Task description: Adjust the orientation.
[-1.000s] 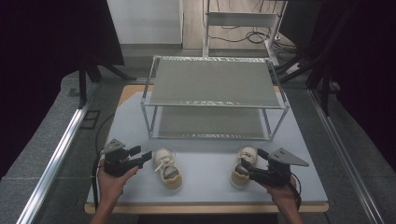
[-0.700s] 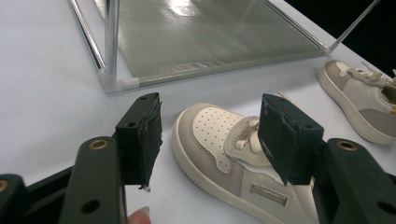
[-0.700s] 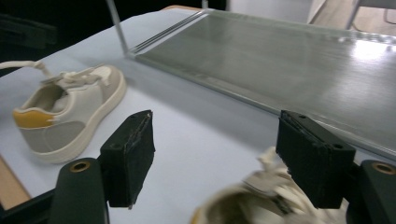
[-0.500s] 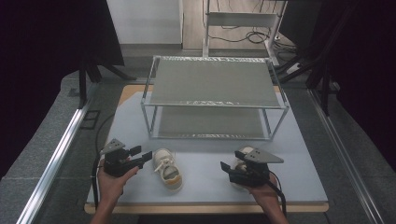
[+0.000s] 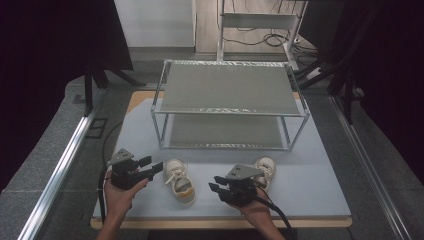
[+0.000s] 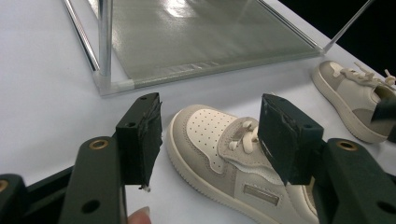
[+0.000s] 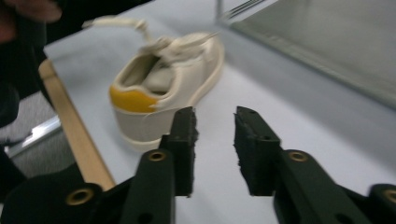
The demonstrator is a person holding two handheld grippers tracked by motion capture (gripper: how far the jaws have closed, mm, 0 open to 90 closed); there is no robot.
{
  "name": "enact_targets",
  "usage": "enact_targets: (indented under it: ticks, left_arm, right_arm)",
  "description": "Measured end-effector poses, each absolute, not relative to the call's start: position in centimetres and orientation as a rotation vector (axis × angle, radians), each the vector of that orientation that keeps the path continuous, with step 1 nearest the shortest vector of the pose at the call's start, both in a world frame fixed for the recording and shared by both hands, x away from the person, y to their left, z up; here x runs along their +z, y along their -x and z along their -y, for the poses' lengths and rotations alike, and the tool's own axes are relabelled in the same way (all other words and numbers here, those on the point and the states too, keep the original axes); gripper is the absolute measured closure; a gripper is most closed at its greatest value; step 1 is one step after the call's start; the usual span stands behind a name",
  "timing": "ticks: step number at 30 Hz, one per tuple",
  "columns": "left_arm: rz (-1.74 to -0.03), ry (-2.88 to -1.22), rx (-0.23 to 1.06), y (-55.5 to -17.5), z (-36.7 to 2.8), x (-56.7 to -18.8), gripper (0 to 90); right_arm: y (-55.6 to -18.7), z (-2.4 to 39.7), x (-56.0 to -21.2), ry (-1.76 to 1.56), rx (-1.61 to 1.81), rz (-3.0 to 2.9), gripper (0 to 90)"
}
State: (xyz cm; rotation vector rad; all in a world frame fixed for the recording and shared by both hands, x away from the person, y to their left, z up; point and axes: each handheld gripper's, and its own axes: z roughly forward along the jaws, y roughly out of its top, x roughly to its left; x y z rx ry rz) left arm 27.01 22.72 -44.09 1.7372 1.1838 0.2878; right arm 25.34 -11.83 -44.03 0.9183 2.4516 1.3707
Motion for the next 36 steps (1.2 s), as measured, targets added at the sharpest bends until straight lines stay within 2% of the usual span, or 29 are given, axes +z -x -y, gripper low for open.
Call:
enact_targets:
  ticks: [3,5,6,7,10,30,36]
  left_arm:
    - [-1.185,-1.738,0.285,-27.0,-22.8,-44.1,39.7]
    - [-1.187,-1.736,0.284,-27.0,-22.8,-44.1,39.7]
    - [-1.187,-1.736,0.284,-27.0,-22.8,-44.1,39.7]
    - [-1.186,-1.734,0.286,-27.0,-22.9,-44.0,39.7]
    - [-1.188,-1.731,0.287,-27.0,-23.0,-44.0,39.7]
    - [-1.21,-1.683,0.298,-26.9,-24.5,-43.6,39.7]
    - [-1.218,-1.671,0.301,-26.9,-24.9,-43.4,39.6]
  right_arm:
    - [-25.1,10.8,-44.4,-0.886,1.342,-2.482,73.6]
    - [-25.0,9.4,-45.2,-0.851,1.297,-2.523,80.2]
    - [-25.0,9.4,-45.2,-0.851,1.297,-2.523,80.2]
    - [-25.2,8.6,-45.9,-0.847,1.268,-2.555,85.0]
    - [-25.5,7.7,-46.9,-0.846,1.249,-2.588,88.5]
    - [-25.1,2.0,-48.3,-0.787,1.231,-2.626,89.2]
    - [-25.3,1.6,-48.6,-0.801,1.263,-2.633,88.6]
